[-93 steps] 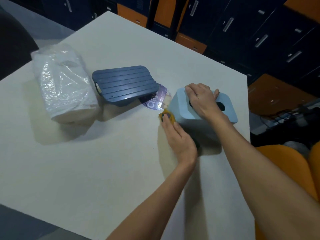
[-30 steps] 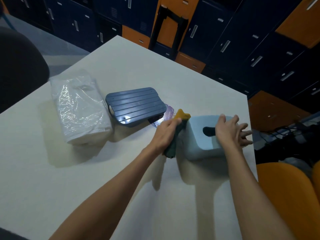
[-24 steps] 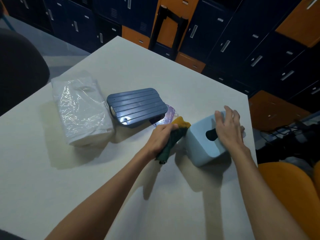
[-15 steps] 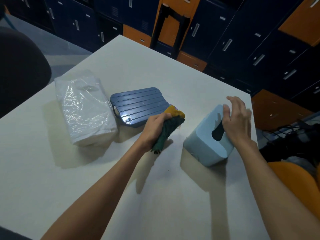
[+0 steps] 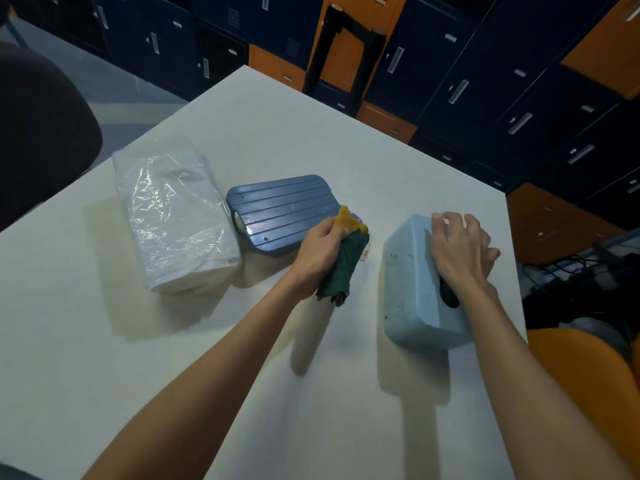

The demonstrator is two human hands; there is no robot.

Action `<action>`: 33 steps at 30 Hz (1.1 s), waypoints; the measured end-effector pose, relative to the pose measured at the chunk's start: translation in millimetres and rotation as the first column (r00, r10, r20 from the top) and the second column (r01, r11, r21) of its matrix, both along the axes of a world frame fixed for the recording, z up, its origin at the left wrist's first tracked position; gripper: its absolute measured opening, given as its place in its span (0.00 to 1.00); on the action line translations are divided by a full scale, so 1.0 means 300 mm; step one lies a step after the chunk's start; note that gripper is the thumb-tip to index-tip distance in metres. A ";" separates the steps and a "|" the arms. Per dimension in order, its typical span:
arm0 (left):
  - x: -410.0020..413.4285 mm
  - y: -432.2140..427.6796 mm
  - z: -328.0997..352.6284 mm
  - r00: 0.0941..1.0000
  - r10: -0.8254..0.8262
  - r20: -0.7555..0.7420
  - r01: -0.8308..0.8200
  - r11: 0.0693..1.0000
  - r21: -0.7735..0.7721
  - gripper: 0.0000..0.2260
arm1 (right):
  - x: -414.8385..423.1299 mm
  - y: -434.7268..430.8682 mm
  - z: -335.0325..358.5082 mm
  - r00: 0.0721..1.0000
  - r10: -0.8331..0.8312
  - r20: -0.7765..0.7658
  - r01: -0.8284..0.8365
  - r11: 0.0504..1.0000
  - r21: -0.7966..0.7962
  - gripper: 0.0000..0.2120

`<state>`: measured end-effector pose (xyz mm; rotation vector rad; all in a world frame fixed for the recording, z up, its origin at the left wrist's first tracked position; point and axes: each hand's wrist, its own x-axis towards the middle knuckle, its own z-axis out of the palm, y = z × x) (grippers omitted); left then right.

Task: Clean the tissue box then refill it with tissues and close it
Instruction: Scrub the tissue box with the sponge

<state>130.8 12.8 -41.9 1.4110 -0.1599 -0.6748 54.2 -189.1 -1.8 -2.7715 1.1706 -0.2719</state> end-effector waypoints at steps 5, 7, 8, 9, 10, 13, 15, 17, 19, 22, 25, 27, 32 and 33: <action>0.016 -0.157 0.028 0.980 -0.074 0.184 0.062 0.996 0.070 0.13 | -0.005 0.011 -0.022 0.999 -0.022 -0.048 0.023 0.999 0.023 0.27; -0.009 -0.235 0.026 0.970 -0.103 0.218 0.084 0.992 0.094 0.15 | -0.002 0.012 -0.022 0.999 -0.019 -0.051 0.019 1.000 -0.002 0.27; -0.028 -0.271 0.029 0.968 -0.124 0.216 0.107 0.990 0.087 0.15 | 0.000 0.007 -0.024 0.998 -0.024 -0.055 0.024 1.000 -0.012 0.27; -0.052 -0.294 0.031 0.968 -0.127 0.216 0.114 0.991 0.070 0.15 | 0.001 0.004 -0.024 0.998 -0.033 -0.060 0.032 0.999 -0.017 0.27; -0.075 -0.307 0.027 0.969 -0.109 0.221 0.102 0.994 0.041 0.16 | 0.001 0.003 -0.026 0.997 -0.036 -0.067 0.035 0.999 -0.023 0.27; -0.150 -0.277 -0.012 0.972 -0.052 0.228 0.073 0.994 -0.085 0.17 | 0.003 0.004 -0.028 0.996 -0.029 -0.078 0.026 0.999 -0.042 0.27; -0.204 -0.235 -0.055 0.957 -0.056 0.283 0.092 0.989 -0.115 0.18 | 0.006 0.006 -0.030 0.996 -0.026 -0.081 0.022 0.999 -0.047 0.27; -0.212 -0.233 -0.087 0.961 -0.071 0.268 0.093 0.993 -0.069 0.19 | 0.005 0.008 -0.030 0.996 -0.025 -0.083 0.021 0.999 -0.042 0.27; -0.178 -0.264 -0.084 0.976 -0.067 0.209 0.072 0.997 -0.018 0.18 | 0.000 0.011 -0.029 0.996 -0.023 -0.082 0.020 0.999 -0.034 0.27; -0.110 -0.310 -0.029 0.984 -0.022 0.175 0.027 0.999 -0.026 0.17 | 0.000 0.014 -0.025 0.997 -0.019 -0.081 0.017 0.999 -0.032 0.27; -0.133 -0.322 0.021 0.967 -0.003 0.257 0.024 0.997 -0.079 0.17 | -0.001 0.010 -0.028 0.996 -0.019 -0.086 0.015 0.999 -0.047 0.27; -0.201 -0.291 0.020 0.938 -0.006 0.346 0.053 0.991 -0.126 0.18 | -0.005 0.005 -0.035 0.994 -0.010 -0.105 0.002 0.998 -0.070 0.26; -0.245 -0.247 -0.075 0.982 0.023 0.186 -0.014 0.998 -0.053 0.18 | 0.000 0.012 -0.030 0.997 -0.019 -0.073 0.017 1.000 -0.025 0.27; -0.220 -0.261 -0.072 0.986 0.014 0.169 -0.009 0.999 -0.032 0.18 | 0.000 0.015 -0.029 0.997 -0.018 -0.071 0.017 1.000 -0.020 0.27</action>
